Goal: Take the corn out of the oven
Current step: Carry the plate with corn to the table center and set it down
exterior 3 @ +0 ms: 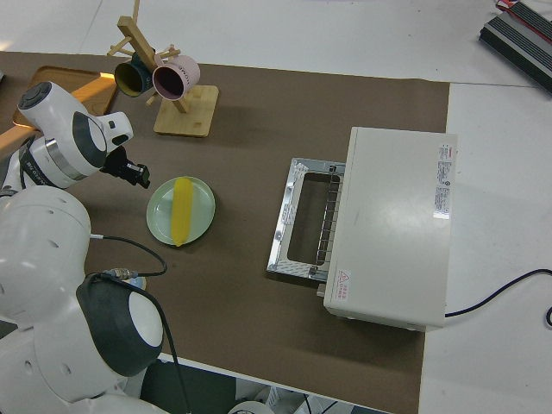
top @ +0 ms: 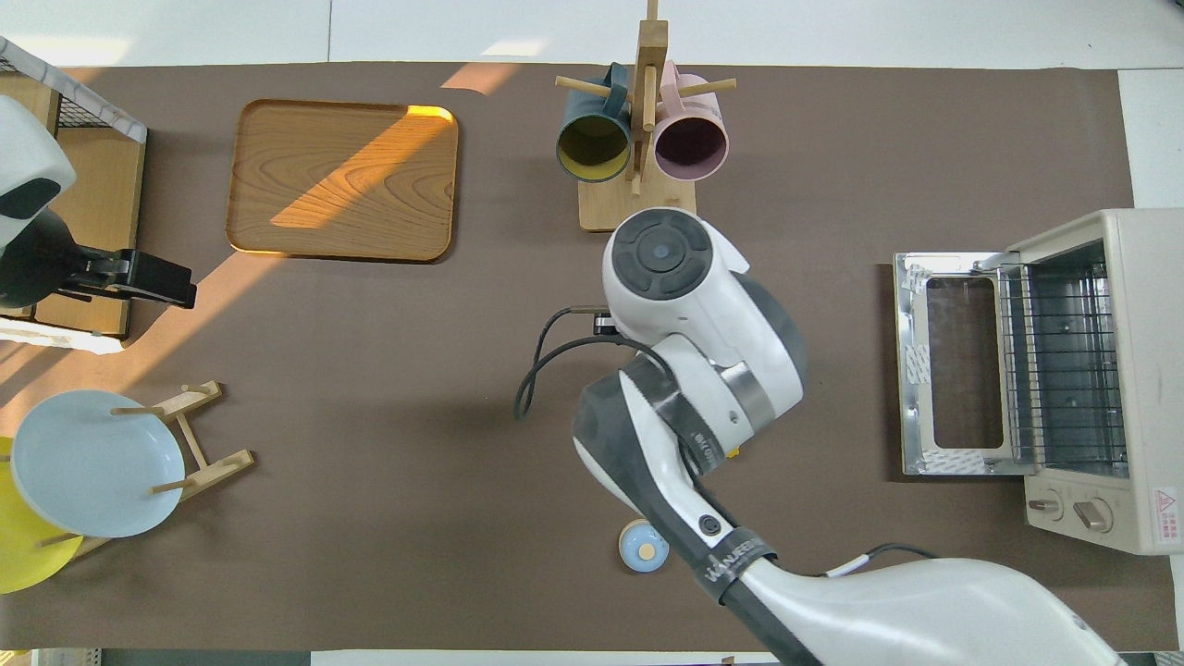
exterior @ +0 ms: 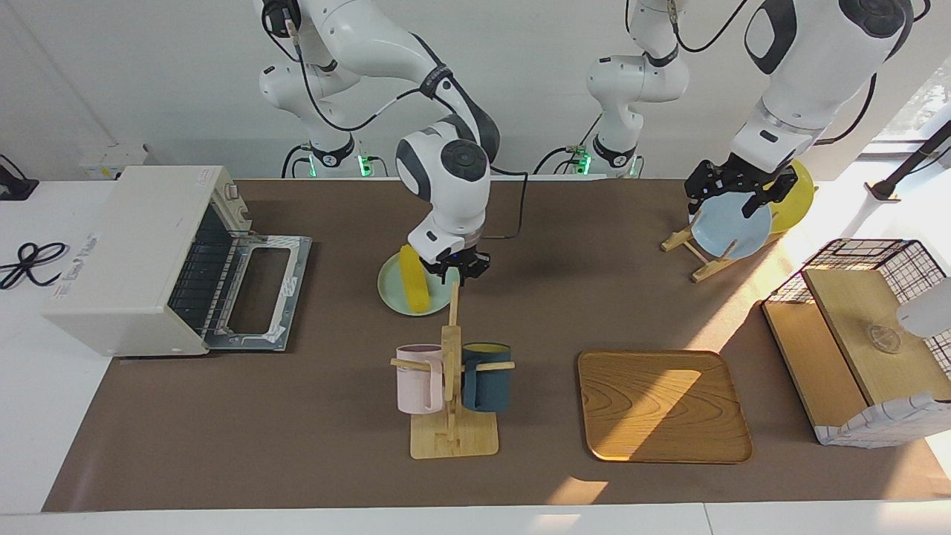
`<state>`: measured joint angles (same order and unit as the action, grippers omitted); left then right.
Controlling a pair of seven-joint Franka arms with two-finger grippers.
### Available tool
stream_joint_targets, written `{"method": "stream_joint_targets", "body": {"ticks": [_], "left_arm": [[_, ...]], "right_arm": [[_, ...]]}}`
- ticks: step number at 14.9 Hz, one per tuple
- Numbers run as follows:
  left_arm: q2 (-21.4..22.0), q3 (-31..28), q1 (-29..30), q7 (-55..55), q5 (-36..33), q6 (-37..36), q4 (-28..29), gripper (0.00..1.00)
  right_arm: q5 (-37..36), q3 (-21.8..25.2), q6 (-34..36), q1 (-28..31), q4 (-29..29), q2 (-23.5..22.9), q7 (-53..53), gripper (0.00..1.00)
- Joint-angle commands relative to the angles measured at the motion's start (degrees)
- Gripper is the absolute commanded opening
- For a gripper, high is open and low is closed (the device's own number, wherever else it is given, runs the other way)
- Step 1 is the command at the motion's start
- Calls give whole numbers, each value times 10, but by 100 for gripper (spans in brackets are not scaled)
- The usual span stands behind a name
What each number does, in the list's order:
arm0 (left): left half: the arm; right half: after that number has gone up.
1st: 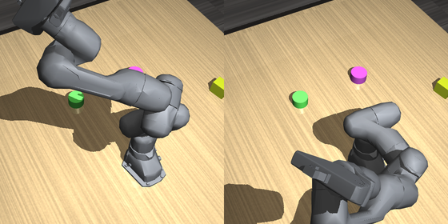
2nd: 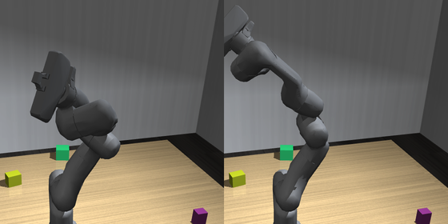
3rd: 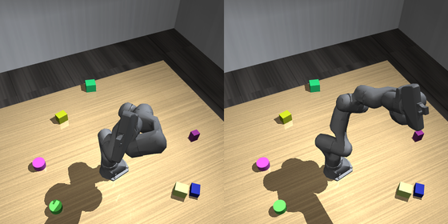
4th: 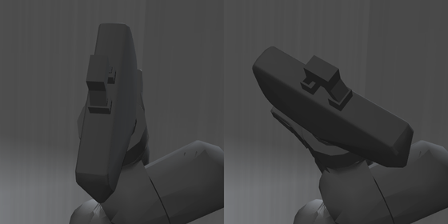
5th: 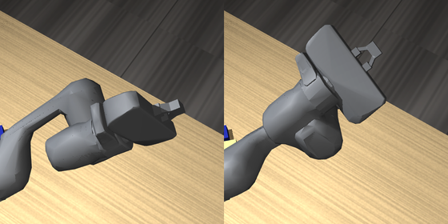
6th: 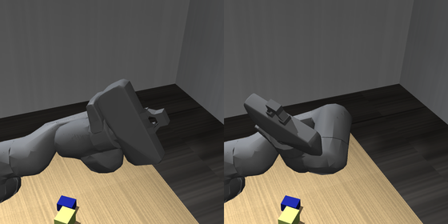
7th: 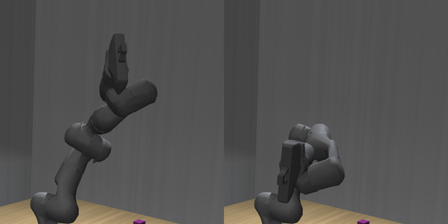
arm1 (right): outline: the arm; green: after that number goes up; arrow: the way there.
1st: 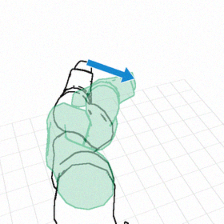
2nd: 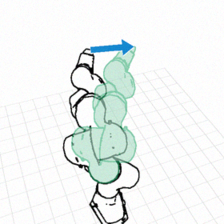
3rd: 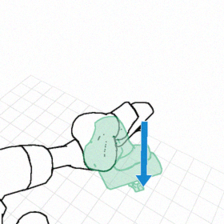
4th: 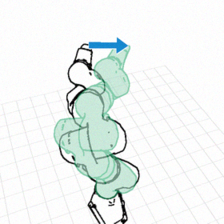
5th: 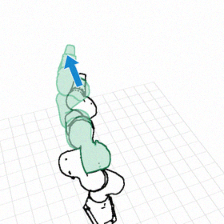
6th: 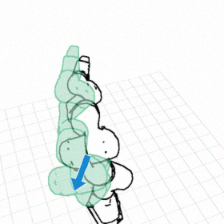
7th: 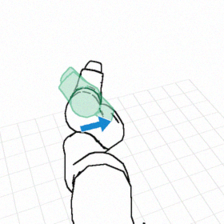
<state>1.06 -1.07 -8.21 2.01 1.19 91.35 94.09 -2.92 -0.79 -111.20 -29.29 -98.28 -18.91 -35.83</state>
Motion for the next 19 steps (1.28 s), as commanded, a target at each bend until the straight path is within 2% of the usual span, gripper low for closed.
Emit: {"method": "stream_joint_targets", "body": {"ticks": [1, 2, 4, 7, 12, 15, 19], "left_arm": [[15, 8, -6, 2, -11, -3, 14, 100], [18, 10, -17, -2, -10, 0, 19, 100], [31, 10, -55, -40, -10, 18, 44, 100], [42, 10, -114, -110, 0, 39, 74, 100], [39, 10, -212, -233, 36, 111, 127, 100], [16, 10, -264, -312, 58, 153, 130, 100], [-39, 10, -337, -408, 75, 232, 128, 100]], "right_arm": [[-11, -4, 44, 69, -19, 31, 70, 13], [-16, -4, 55, 86, -25, 33, 82, 0], [-35, -5, 45, 110, -80, 53, 95, 0], [-74, -5, -7, 139, -165, 80, 97, 0], [-112, -5, -45, 208, -219, 88, 161, 0], [-124, -5, -66, 224, -238, 88, 162, 0], [-124, -7, -93, 246, -246, 88, 172, 0]]}}
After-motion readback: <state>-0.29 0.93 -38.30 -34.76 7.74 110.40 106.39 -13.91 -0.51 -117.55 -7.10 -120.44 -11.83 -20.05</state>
